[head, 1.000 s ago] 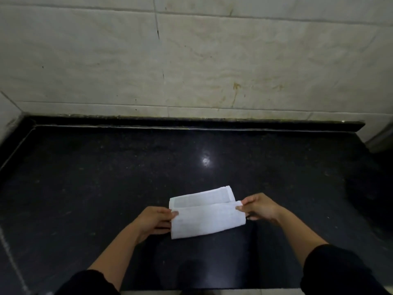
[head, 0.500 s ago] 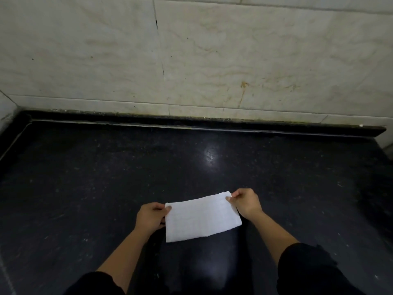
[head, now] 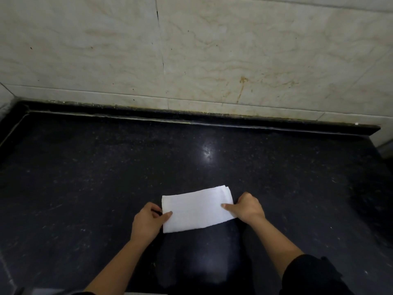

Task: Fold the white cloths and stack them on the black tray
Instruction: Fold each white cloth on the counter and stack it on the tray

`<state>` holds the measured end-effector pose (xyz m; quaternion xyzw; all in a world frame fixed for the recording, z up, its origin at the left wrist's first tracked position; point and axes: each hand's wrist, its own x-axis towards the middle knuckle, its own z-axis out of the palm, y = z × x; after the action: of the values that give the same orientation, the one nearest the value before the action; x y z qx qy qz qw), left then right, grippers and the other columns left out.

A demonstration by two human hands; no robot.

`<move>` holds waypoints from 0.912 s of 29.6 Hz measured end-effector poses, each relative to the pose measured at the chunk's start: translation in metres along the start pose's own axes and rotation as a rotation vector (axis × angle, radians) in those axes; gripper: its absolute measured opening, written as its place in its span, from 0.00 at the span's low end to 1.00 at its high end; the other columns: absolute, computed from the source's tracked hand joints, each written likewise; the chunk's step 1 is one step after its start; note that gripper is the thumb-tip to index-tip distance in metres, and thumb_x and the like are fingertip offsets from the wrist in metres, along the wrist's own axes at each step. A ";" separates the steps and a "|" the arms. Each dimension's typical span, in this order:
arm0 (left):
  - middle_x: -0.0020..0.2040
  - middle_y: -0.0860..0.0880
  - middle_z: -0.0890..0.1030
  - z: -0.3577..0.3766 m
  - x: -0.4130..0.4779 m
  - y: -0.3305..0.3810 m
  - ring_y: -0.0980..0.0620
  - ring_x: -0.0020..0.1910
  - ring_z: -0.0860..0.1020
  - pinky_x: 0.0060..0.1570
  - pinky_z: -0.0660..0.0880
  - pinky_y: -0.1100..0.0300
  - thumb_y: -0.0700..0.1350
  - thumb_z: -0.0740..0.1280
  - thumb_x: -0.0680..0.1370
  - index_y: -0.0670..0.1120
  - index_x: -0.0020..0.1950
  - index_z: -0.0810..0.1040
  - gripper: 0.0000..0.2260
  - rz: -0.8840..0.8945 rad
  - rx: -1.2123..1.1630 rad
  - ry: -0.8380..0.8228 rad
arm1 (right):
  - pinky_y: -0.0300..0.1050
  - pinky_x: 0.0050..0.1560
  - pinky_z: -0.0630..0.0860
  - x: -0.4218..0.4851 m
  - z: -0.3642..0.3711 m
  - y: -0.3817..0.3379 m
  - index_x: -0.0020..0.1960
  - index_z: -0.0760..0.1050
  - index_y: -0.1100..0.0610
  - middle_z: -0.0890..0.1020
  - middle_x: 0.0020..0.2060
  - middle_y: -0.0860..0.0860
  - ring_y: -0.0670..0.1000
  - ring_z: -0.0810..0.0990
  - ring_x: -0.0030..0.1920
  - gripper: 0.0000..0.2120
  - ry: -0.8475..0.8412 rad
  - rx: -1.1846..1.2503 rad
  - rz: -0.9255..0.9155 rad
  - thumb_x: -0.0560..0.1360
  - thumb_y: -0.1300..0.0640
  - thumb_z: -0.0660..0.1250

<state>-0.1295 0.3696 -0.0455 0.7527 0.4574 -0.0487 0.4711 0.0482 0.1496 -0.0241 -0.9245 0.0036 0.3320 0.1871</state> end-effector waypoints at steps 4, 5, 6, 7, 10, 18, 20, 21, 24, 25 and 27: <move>0.41 0.48 0.79 0.005 -0.007 -0.004 0.53 0.40 0.78 0.36 0.71 0.62 0.47 0.77 0.70 0.46 0.49 0.76 0.14 0.021 0.048 0.012 | 0.43 0.38 0.73 -0.008 0.008 -0.005 0.48 0.74 0.59 0.81 0.47 0.54 0.52 0.79 0.44 0.19 -0.046 0.072 0.083 0.68 0.47 0.76; 0.41 0.48 0.79 0.006 -0.007 -0.003 0.53 0.40 0.77 0.36 0.71 0.62 0.47 0.77 0.70 0.45 0.49 0.76 0.14 0.024 0.040 0.018 | 0.43 0.39 0.73 -0.007 0.009 -0.006 0.51 0.75 0.61 0.81 0.49 0.55 0.52 0.78 0.44 0.20 -0.054 0.131 0.113 0.68 0.49 0.77; 0.41 0.48 0.78 0.008 -0.006 -0.002 0.53 0.40 0.77 0.36 0.70 0.62 0.47 0.77 0.70 0.45 0.49 0.76 0.14 0.023 0.038 0.021 | 0.43 0.40 0.73 -0.005 0.009 -0.005 0.54 0.76 0.63 0.81 0.51 0.55 0.52 0.78 0.44 0.22 -0.059 0.191 0.135 0.68 0.51 0.77; 0.41 0.49 0.78 0.008 -0.007 -0.002 0.53 0.40 0.77 0.37 0.70 0.62 0.46 0.77 0.70 0.46 0.50 0.76 0.14 0.019 0.040 0.027 | 0.43 0.41 0.74 -0.006 0.009 -0.006 0.54 0.77 0.63 0.81 0.52 0.56 0.53 0.78 0.45 0.21 -0.065 0.240 0.141 0.67 0.53 0.77; 0.41 0.49 0.78 0.008 -0.008 -0.002 0.54 0.40 0.76 0.38 0.71 0.62 0.46 0.76 0.70 0.46 0.50 0.76 0.14 0.013 0.035 0.031 | 0.46 0.46 0.77 -0.006 0.011 -0.003 0.43 0.77 0.59 0.82 0.49 0.56 0.55 0.80 0.47 0.11 -0.041 0.365 0.124 0.67 0.56 0.77; 0.43 0.47 0.79 0.011 -0.009 -0.007 0.52 0.41 0.77 0.38 0.71 0.62 0.46 0.75 0.71 0.46 0.50 0.77 0.12 -0.009 -0.079 0.033 | 0.42 0.30 0.67 -0.041 0.019 -0.039 0.36 0.68 0.56 0.76 0.33 0.49 0.49 0.75 0.34 0.09 0.139 0.197 -0.238 0.72 0.57 0.66; 0.43 0.47 0.80 0.010 -0.008 -0.007 0.51 0.42 0.78 0.40 0.73 0.61 0.46 0.74 0.73 0.45 0.51 0.78 0.11 -0.038 -0.154 0.031 | 0.41 0.33 0.68 -0.051 0.030 -0.053 0.39 0.69 0.55 0.78 0.36 0.49 0.50 0.77 0.37 0.07 0.106 0.154 -0.333 0.73 0.57 0.66; 0.44 0.47 0.80 0.009 -0.007 -0.008 0.51 0.43 0.78 0.41 0.74 0.60 0.46 0.74 0.73 0.46 0.51 0.78 0.10 -0.056 -0.186 0.026 | 0.41 0.36 0.70 -0.054 0.036 -0.059 0.41 0.70 0.54 0.79 0.38 0.49 0.50 0.78 0.40 0.05 0.082 0.135 -0.367 0.73 0.57 0.67; 0.45 0.48 0.81 0.003 -0.004 -0.011 0.50 0.45 0.80 0.48 0.78 0.54 0.46 0.73 0.74 0.48 0.49 0.79 0.07 -0.103 -0.280 -0.005 | 0.42 0.40 0.73 -0.061 0.057 -0.080 0.47 0.72 0.54 0.80 0.44 0.51 0.51 0.78 0.44 0.04 -0.001 0.076 -0.418 0.74 0.56 0.67; 0.45 0.47 0.82 0.002 -0.004 -0.013 0.49 0.45 0.81 0.50 0.79 0.52 0.45 0.73 0.74 0.48 0.49 0.79 0.07 -0.114 -0.303 -0.019 | 0.42 0.40 0.73 -0.063 0.064 -0.086 0.48 0.72 0.54 0.79 0.45 0.51 0.51 0.78 0.45 0.04 -0.026 0.056 -0.423 0.75 0.56 0.66; 0.46 0.46 0.83 0.001 -0.004 -0.014 0.48 0.45 0.82 0.52 0.80 0.50 0.43 0.73 0.74 0.47 0.49 0.80 0.06 -0.120 -0.337 -0.043 | 0.42 0.40 0.72 -0.065 0.076 -0.093 0.47 0.70 0.54 0.77 0.43 0.50 0.51 0.76 0.44 0.03 -0.055 0.013 -0.438 0.76 0.56 0.64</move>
<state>-0.1421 0.3681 -0.0533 0.6332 0.4931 -0.0155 0.5964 -0.0364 0.2551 -0.0061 -0.8925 -0.2003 0.3086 0.2608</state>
